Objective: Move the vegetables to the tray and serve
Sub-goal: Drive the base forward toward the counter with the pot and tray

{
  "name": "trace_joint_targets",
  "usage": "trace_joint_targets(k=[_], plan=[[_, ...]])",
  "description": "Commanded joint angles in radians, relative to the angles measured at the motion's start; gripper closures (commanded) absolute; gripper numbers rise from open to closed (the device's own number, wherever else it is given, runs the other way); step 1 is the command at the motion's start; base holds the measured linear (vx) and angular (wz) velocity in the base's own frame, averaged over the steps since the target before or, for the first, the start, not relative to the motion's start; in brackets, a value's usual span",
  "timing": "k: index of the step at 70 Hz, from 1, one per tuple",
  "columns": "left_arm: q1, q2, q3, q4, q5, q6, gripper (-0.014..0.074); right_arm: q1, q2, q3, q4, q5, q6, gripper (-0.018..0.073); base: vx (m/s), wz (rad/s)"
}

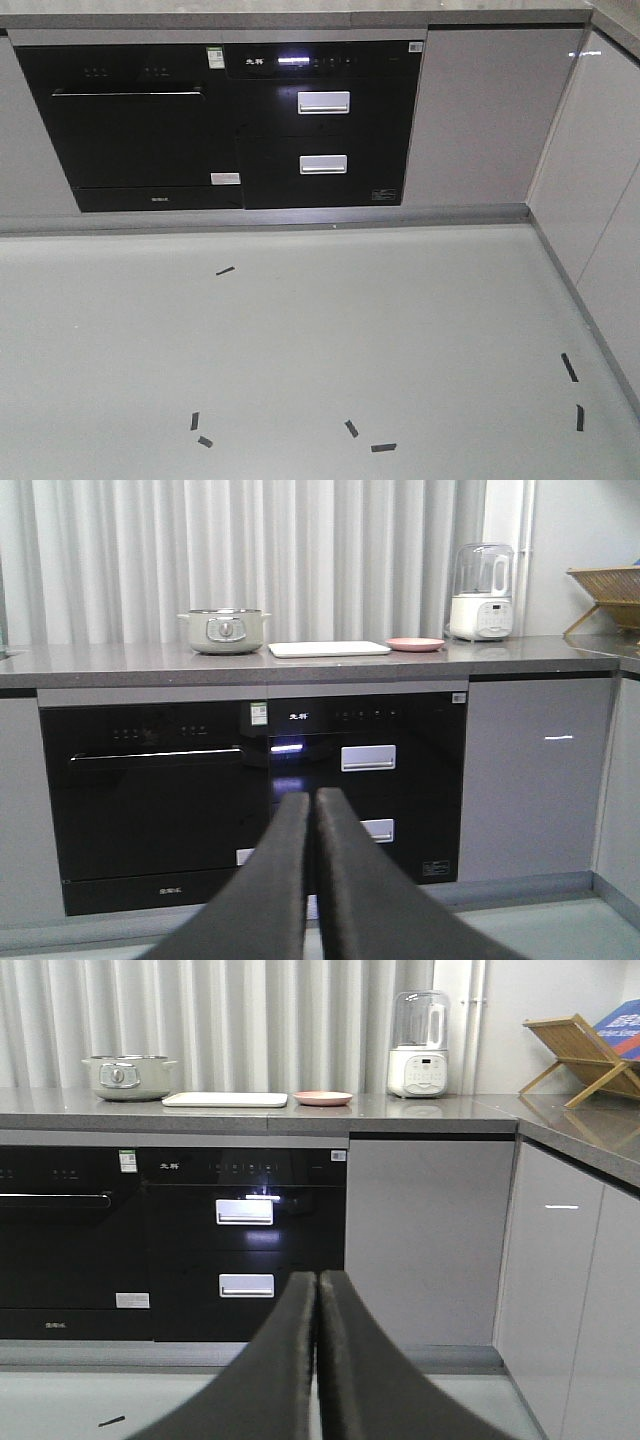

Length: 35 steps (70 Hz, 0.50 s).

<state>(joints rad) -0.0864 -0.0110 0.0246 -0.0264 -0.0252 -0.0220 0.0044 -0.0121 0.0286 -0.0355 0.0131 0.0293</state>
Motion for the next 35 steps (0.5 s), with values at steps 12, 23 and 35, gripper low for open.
trace_joint_targets(k=[12, 23, 35], plan=[[0.004, -0.016, 0.01, -0.003, -0.071, -0.007, 0.0603, -0.005, -0.003, 0.006, -0.007, -0.075, -0.003, 0.0568, 0.1, 0.08], [0.004, -0.016, 0.01, -0.003, -0.071, -0.007, 0.0603, -0.005, -0.003, 0.006, -0.007, -0.075, -0.003, 0.0568, 0.12, 0.01], [0.004, -0.016, 0.01, -0.003, -0.071, -0.007, 0.0603, -0.005, -0.003, 0.006, -0.007, -0.075, -0.003, 0.0568, 0.14, 0.01]])
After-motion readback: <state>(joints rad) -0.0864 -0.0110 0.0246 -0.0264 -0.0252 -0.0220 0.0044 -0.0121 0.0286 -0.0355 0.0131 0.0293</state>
